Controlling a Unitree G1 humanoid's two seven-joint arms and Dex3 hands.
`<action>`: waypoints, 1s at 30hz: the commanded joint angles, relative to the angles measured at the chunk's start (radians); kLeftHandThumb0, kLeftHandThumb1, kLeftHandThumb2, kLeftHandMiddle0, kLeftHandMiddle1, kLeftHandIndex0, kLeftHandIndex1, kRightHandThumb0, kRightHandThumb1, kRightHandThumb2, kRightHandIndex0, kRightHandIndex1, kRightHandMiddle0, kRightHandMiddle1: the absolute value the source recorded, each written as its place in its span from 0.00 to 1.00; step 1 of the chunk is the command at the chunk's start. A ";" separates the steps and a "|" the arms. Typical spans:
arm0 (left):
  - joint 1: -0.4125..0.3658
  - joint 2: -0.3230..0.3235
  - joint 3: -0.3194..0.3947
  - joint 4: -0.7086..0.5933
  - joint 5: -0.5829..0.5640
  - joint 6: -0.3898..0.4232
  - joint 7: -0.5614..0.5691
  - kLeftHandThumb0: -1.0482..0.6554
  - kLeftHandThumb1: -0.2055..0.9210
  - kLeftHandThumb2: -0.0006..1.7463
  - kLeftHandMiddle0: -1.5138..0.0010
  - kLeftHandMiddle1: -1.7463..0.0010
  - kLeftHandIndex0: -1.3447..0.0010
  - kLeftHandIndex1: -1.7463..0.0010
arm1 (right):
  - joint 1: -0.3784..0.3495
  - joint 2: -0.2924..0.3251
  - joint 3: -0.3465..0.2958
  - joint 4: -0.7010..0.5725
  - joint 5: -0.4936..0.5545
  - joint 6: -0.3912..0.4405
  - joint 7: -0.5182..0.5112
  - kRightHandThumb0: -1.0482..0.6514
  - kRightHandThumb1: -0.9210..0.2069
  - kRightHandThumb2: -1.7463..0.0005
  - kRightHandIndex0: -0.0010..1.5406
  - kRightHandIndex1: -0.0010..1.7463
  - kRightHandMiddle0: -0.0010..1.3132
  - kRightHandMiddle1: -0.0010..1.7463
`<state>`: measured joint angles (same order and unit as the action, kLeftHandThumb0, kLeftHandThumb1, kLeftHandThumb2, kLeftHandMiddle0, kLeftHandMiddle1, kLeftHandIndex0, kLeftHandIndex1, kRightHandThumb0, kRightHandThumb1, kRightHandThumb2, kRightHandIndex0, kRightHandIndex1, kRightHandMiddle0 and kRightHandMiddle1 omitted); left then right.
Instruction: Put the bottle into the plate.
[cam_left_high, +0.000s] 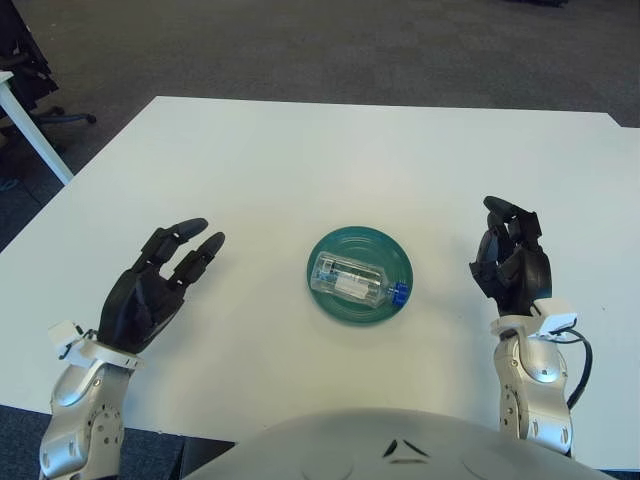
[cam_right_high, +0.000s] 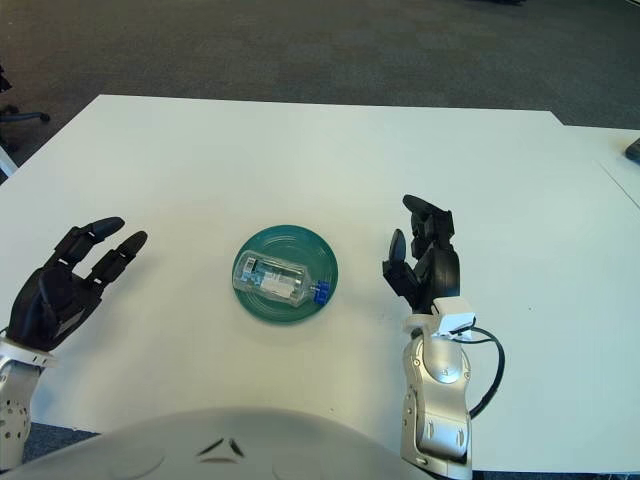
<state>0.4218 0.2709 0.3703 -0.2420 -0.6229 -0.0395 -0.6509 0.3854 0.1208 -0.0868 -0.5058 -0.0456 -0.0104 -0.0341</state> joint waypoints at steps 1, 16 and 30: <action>-0.012 0.006 0.003 0.018 0.005 -0.012 -0.012 0.17 1.00 0.45 0.76 0.91 1.00 0.44 | 0.025 0.030 0.024 0.035 0.029 -0.041 -0.012 0.20 0.00 0.58 0.29 0.09 0.00 0.59; -0.036 0.009 0.007 0.066 0.009 -0.027 -0.030 0.17 1.00 0.45 0.76 0.91 1.00 0.44 | -0.002 0.012 0.034 0.262 0.047 -0.185 -0.039 0.19 0.00 0.59 0.32 0.11 0.00 0.56; -0.036 0.011 0.014 0.086 0.006 -0.039 -0.047 0.17 1.00 0.45 0.76 0.91 1.00 0.44 | -0.043 -0.004 0.042 0.405 0.033 -0.299 -0.050 0.15 0.00 0.61 0.32 0.13 0.00 0.60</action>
<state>0.3958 0.2732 0.3754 -0.1606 -0.6188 -0.0648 -0.6874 0.3639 0.1134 -0.0482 -0.1181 -0.0157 -0.2819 -0.0783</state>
